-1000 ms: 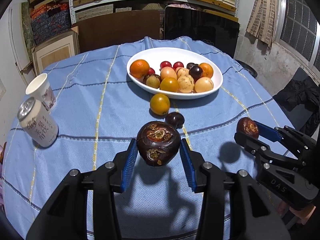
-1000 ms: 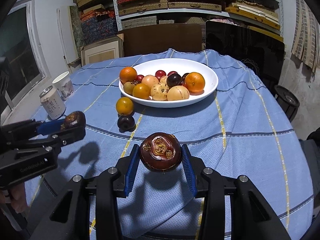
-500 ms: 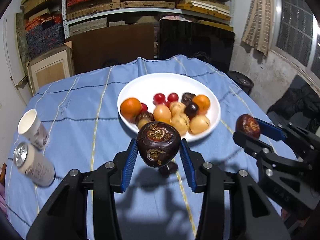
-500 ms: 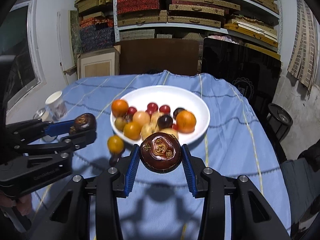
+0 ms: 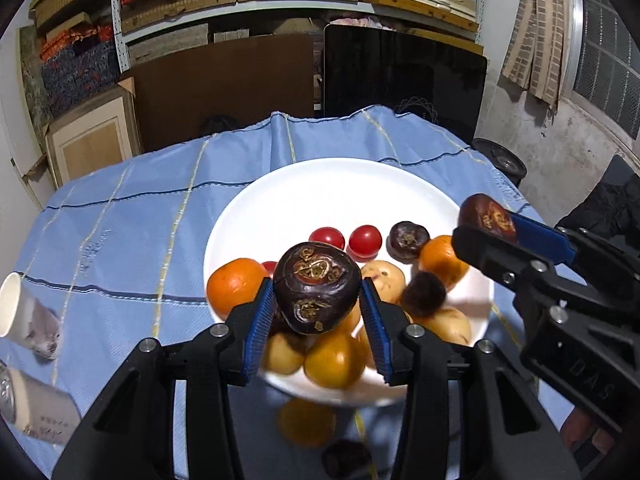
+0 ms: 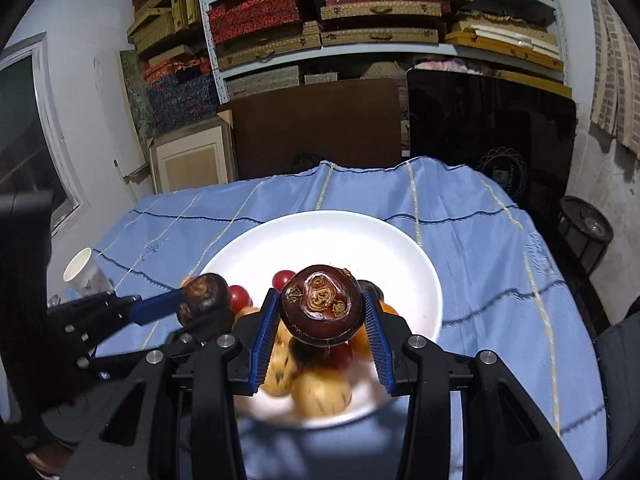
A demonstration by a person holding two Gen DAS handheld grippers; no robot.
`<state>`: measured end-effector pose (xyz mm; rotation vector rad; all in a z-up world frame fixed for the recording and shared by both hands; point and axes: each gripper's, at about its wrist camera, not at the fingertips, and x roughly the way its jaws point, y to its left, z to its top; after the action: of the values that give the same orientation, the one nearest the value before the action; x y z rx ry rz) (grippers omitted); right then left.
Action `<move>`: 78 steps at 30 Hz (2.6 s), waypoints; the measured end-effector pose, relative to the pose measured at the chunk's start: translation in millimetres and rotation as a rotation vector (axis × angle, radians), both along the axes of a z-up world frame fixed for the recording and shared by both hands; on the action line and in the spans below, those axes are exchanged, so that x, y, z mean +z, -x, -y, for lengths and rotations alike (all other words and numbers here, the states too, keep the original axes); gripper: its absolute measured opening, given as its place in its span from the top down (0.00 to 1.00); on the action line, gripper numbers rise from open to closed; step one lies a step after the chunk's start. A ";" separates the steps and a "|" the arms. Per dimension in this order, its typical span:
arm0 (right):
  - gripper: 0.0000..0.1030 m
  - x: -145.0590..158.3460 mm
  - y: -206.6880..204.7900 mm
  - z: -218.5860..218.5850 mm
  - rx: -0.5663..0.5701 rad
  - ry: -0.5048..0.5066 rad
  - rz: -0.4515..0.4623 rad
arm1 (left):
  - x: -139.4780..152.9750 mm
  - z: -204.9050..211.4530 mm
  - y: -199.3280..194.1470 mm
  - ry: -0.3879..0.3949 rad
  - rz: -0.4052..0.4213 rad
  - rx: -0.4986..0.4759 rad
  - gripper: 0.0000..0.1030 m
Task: Organize fruits
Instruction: 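Carry both carved fruits onto the white plate and open both tools, then grasp a small dark purple fruit with the right tool while the left tool grasps a yellow-orange fruit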
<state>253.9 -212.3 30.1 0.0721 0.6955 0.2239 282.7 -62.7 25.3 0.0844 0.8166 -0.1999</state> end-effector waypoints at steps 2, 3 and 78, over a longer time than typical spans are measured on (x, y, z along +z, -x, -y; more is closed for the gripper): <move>0.56 -1.6 -6.0 0.9 0.006 -0.026 0.009 | -3.8 0.5 -6.4 0.018 -0.006 0.005 0.55; 0.45 -2.5 -8.8 1.7 0.005 -0.042 0.008 | -3.8 0.1 -7.9 0.038 0.000 0.005 0.41; 0.68 -63.5 122.0 -28.9 0.074 -0.002 -0.177 | -38.8 -81.9 150.5 0.030 -0.030 0.099 0.12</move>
<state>131.9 -183.4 -33.5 0.0682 0.8748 0.2918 132.2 19.2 -13.5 0.0126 0.8450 -0.1203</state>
